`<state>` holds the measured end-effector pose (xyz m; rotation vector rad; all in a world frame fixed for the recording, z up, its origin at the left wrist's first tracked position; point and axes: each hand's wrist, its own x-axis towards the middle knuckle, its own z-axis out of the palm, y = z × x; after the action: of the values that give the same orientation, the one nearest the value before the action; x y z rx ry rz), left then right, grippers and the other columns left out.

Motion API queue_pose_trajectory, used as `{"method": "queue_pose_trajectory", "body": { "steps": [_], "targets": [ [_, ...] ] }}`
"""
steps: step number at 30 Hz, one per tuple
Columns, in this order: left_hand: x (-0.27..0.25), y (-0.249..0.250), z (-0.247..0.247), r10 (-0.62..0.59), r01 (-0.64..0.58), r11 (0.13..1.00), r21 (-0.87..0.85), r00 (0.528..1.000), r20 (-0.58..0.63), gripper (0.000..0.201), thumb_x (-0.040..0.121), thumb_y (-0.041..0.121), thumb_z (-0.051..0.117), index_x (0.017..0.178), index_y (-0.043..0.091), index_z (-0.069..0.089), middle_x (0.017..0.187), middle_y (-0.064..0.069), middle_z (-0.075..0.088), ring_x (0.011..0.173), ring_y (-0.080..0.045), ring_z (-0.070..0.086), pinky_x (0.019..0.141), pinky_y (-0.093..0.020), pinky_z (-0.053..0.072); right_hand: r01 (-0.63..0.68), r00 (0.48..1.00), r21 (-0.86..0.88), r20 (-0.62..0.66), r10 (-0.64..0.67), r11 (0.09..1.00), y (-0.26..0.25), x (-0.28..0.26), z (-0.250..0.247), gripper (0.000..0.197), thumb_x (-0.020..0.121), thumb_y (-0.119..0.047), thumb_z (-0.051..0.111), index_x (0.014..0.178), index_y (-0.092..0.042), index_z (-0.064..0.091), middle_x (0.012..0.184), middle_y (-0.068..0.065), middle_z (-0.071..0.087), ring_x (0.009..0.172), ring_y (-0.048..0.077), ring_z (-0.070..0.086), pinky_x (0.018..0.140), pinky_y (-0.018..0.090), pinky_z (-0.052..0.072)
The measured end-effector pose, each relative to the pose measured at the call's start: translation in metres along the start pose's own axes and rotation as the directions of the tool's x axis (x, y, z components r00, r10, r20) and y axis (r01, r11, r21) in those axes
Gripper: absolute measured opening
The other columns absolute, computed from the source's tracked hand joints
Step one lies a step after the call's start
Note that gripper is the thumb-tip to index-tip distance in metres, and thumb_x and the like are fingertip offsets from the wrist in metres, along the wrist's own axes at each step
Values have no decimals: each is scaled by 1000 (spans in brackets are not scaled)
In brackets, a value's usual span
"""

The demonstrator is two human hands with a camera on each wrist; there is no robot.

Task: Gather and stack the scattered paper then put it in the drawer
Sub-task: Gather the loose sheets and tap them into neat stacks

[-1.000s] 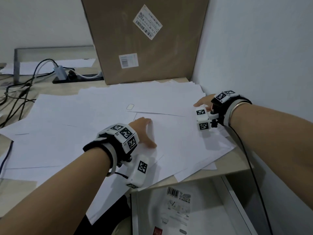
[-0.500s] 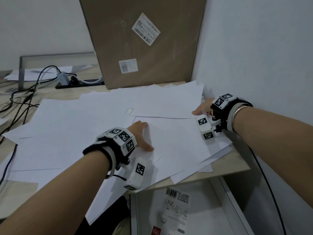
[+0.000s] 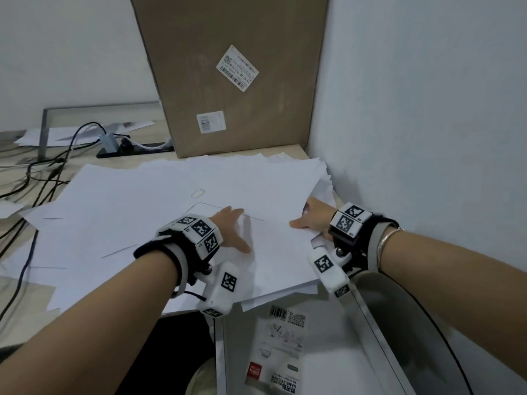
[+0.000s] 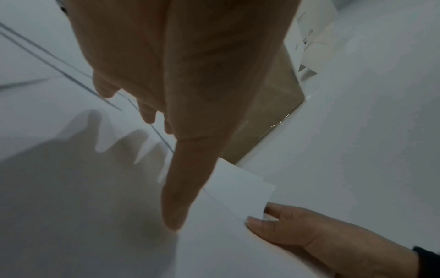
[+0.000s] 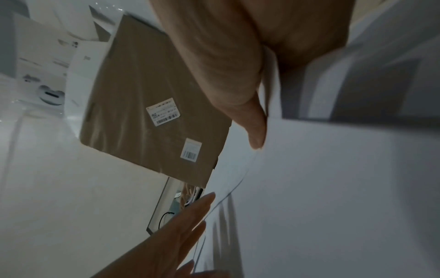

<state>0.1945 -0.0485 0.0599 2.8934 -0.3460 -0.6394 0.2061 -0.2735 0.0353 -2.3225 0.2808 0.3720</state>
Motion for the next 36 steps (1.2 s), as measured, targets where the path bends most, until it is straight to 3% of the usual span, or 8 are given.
{"method": "queue_pose_trajectory", "body": {
  "steps": [5,11,16,21,25,28,30,36],
  "targets": [
    [-3,10,17,31,-31,999,-31,999,-14,103,74,54,72,151,17,14,155,-6,20,143,-24,20,115,-43,23,-50,994,54,-98,55,997,9,-16,-2,85,76,-29,78,142,-7,30,143,4,44,130,25,45,108,38,37],
    [-14,13,19,15,-20,998,-67,997,-70,98,81,48,68,153,15,9,158,-9,12,146,-24,13,116,-39,19,-27,979,217,-192,70,976,16,-40,-4,87,83,-34,71,147,0,22,146,10,41,131,28,44,104,35,40],
    [-20,17,14,14,-41,981,-191,989,-145,87,84,41,68,151,14,19,157,-7,22,144,-22,25,114,-34,24,-75,994,344,-51,99,936,42,-29,3,99,35,-43,83,122,-1,57,120,21,63,107,36,64,91,50,53],
    [-18,42,4,88,-112,979,-170,986,-145,80,85,39,67,150,17,24,156,-3,28,142,-22,29,112,-31,26,-59,997,430,-18,74,901,31,-47,8,15,80,2,68,93,-3,69,116,20,66,106,38,64,91,52,53],
    [-17,54,2,91,-118,979,-167,983,-160,75,88,36,64,149,16,25,154,-4,30,140,-22,33,110,-31,29,-25,998,524,-39,54,852,27,-53,11,24,86,12,55,104,3,67,114,19,67,104,32,65,86,41,55],
    [-20,42,4,12,-55,975,-215,980,-197,70,90,32,62,148,14,29,152,-6,34,137,-24,37,106,-31,33,28,987,512,-149,57,859,28,-52,12,28,83,12,55,110,18,59,110,36,60,98,34,66,80,38,58],
    [-22,26,5,-70,18,969,-245,976,-207,66,91,33,60,147,12,30,151,-8,36,137,-25,37,106,-31,32,56,975,538,-209,69,841,27,-52,12,27,77,13,54,102,23,54,106,42,57,94,43,65,81,48,57],
    [-49,-25,11,-308,222,916,-336,923,-230,64,94,36,54,145,4,32,147,-15,40,134,-31,40,104,-33,34,140,967,670,-252,45,729,23,-54,14,35,84,14,55,119,11,56,122,30,58,92,27,59,84,34,58]
  ]
}}
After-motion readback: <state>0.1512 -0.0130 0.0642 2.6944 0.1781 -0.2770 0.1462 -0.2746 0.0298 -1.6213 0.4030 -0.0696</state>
